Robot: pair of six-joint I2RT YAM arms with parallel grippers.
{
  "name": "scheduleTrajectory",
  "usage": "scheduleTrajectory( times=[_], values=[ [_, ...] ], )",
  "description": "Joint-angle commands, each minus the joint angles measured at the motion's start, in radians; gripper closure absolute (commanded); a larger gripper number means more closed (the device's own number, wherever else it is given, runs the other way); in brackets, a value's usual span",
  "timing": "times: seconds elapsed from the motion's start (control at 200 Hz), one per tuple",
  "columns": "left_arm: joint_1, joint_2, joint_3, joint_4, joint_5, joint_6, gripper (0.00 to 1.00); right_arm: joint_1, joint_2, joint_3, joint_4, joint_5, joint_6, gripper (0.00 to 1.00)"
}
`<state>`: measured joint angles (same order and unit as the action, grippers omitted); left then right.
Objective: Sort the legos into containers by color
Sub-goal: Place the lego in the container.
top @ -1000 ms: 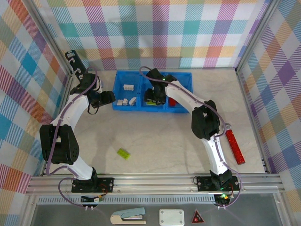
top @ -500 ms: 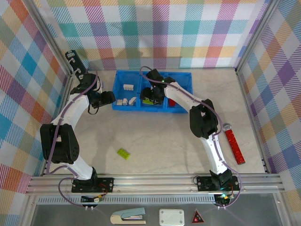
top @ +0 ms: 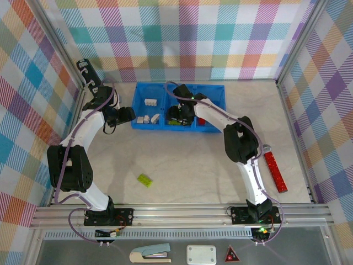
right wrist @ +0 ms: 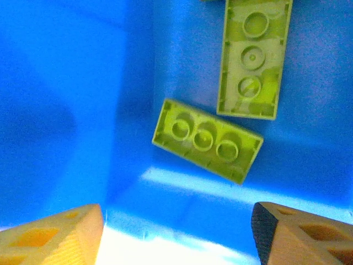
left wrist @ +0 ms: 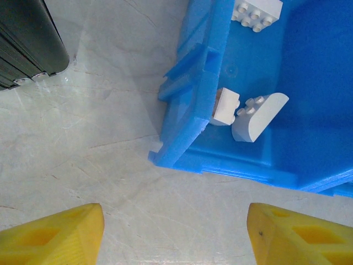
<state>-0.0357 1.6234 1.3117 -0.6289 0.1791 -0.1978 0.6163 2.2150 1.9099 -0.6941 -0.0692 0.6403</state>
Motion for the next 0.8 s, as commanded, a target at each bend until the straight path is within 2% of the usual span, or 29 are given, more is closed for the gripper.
scheduleTrajectory(
  times=[0.0, 0.32, 0.56, 0.795],
  values=[
    [0.016, 0.003, 0.023, -0.028, 0.008, -0.008, 0.31, 0.005, -0.094, -0.048, 0.006, -0.001, -0.072, 0.28],
    [0.005, -0.028, -0.003, -0.037, -0.014, -0.002, 0.32, 0.013, -0.201, -0.174, 0.045, -0.054, -0.149, 0.3],
    [-0.06, -0.068, 0.012, -0.101, -0.055, -0.031, 0.32, 0.02, -0.308, -0.276, 0.041, -0.094, -0.209, 0.31],
    [-0.074, -0.108, -0.011, -0.171, -0.06, -0.026, 0.31, 0.109, -0.42, -0.407, 0.03, -0.078, -0.285, 0.32]
  ],
)
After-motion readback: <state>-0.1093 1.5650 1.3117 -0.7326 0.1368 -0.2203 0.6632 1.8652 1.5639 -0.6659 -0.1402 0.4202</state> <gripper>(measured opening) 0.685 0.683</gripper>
